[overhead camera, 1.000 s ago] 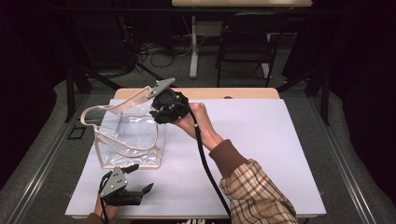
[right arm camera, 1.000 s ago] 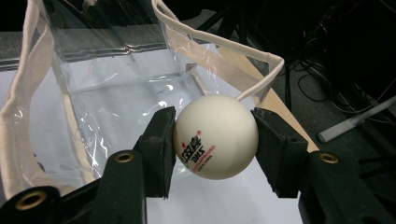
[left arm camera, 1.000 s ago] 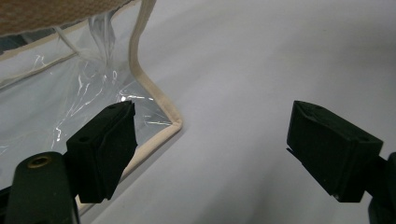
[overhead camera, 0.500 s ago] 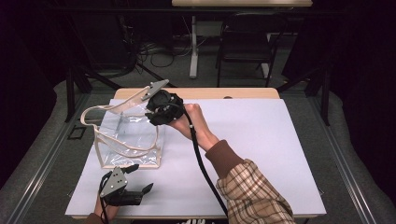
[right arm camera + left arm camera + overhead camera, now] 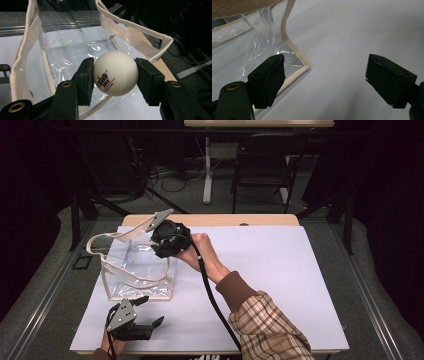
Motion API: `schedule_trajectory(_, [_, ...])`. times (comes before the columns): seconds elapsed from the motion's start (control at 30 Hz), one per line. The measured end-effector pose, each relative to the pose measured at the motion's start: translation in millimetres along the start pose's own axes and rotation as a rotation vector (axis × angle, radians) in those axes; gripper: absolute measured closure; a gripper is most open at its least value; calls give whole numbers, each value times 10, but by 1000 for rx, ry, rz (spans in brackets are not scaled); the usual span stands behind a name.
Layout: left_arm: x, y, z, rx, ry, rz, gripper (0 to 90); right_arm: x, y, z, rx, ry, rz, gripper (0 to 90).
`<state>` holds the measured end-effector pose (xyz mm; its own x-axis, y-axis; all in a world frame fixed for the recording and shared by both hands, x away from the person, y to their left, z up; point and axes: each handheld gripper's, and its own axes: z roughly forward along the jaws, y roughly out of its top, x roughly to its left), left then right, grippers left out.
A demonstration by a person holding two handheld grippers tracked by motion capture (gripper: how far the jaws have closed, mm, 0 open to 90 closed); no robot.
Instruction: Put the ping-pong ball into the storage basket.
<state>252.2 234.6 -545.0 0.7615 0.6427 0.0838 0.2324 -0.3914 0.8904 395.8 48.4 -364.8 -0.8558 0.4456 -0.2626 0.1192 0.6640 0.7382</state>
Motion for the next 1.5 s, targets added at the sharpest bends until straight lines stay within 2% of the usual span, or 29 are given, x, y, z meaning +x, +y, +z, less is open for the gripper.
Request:
schedule_trajectory(1.07, [5, -1, -2, -2, 0, -1, 162, 150, 1, 183, 44, 49, -20, 508])
schedule_trajectory(1.5, [6, -2, -2, 0, 0, 0, 161, 199, -22, 270, 85, 72, -22, 508])
